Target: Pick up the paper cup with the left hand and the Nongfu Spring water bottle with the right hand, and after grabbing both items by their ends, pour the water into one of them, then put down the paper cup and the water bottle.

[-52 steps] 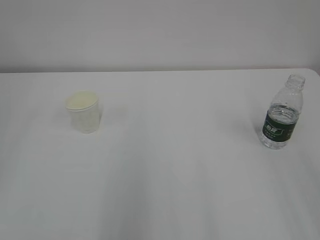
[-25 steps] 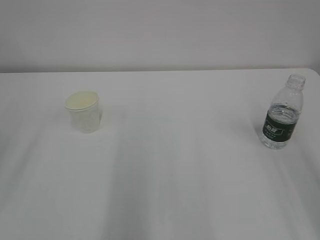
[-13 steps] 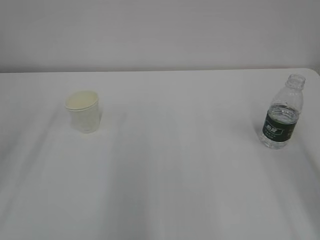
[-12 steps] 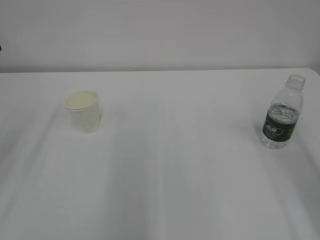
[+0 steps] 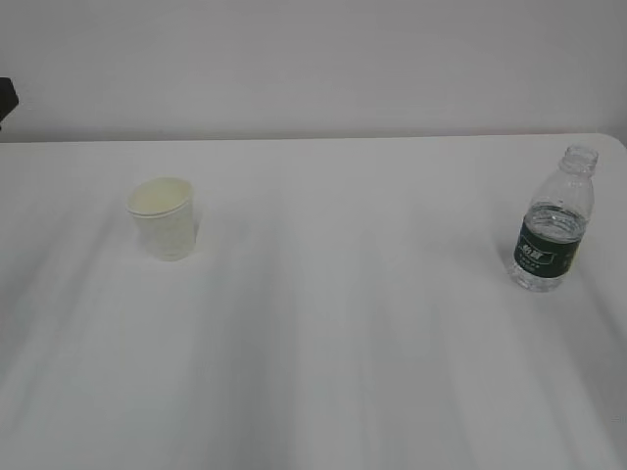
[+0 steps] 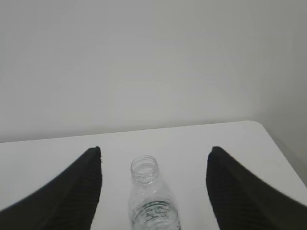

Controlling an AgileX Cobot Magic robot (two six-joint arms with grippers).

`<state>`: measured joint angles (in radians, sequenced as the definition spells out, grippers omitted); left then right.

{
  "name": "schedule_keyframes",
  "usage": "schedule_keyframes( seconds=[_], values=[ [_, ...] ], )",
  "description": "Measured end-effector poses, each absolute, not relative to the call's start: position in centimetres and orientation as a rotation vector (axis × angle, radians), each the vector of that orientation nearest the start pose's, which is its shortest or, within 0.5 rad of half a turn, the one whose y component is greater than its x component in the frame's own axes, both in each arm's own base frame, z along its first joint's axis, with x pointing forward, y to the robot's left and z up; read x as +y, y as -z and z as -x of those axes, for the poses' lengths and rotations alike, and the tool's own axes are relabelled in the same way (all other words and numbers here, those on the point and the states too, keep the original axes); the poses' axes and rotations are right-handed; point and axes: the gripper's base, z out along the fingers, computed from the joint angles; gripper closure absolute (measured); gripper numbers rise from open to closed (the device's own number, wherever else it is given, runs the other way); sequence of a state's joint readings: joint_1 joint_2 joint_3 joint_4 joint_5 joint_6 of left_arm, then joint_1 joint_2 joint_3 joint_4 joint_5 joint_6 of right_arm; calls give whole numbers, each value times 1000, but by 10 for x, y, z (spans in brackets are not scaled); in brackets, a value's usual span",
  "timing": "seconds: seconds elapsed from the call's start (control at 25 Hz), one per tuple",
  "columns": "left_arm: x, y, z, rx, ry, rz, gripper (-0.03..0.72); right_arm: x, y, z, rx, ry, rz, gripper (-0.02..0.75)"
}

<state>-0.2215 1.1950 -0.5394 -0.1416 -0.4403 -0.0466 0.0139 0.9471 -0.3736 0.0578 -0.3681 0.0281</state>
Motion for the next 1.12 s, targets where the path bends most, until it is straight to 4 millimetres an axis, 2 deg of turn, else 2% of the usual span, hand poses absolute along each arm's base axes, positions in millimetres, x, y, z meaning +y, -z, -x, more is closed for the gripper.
schedule_keyframes(
  seconds=[0.2,0.56,0.92,1.12],
  values=[
    [-45,-257,-230,1640,227,-1,245,5,-251,-187,1675,-55,2,218],
    [-41,-223,-209,1609,202,-44,246,9,-216,-181,1655,-127,-2,218],
    [-52,-204,-218,1574,235,-167,246,11,-196,-181,1655,-144,32,218],
    [-67,-176,-225,1630,331,-292,246,12,-180,-186,1727,-123,60,218]
  ],
)
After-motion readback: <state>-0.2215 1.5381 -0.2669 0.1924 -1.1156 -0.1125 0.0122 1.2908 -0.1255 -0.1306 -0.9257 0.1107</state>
